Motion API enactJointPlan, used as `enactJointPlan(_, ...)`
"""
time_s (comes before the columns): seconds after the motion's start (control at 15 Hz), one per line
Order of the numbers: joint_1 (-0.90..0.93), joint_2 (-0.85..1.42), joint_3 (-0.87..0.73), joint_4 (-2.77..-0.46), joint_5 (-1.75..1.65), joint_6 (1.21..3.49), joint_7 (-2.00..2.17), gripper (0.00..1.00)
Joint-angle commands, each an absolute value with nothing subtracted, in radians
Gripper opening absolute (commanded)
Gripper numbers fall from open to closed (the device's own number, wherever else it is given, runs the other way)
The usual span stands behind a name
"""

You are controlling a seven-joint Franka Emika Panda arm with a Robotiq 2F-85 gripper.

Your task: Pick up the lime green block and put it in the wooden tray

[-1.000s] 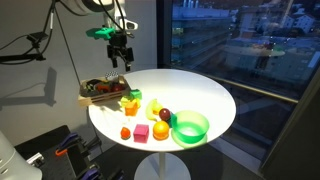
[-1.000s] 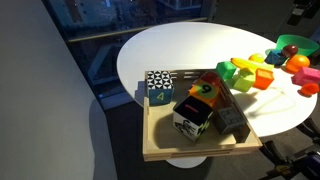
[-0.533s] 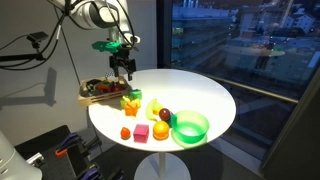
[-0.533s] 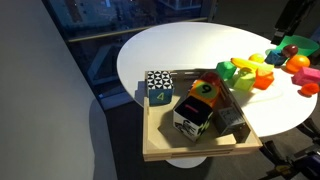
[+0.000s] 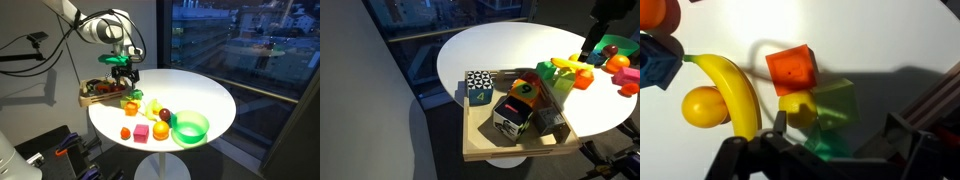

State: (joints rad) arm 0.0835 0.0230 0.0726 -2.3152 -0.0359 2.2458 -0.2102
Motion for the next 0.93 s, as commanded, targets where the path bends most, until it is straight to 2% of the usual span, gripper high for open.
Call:
enactJointPlan(0.0, 0.082, 0.049, 0.077, -2.341, -0.060, 2.309, -0.245, 1.00)
enactJointPlan(0.87, 0.096, 0.092, 0.097, -2.436, -0.113, 2.536, -0.235, 1.00)
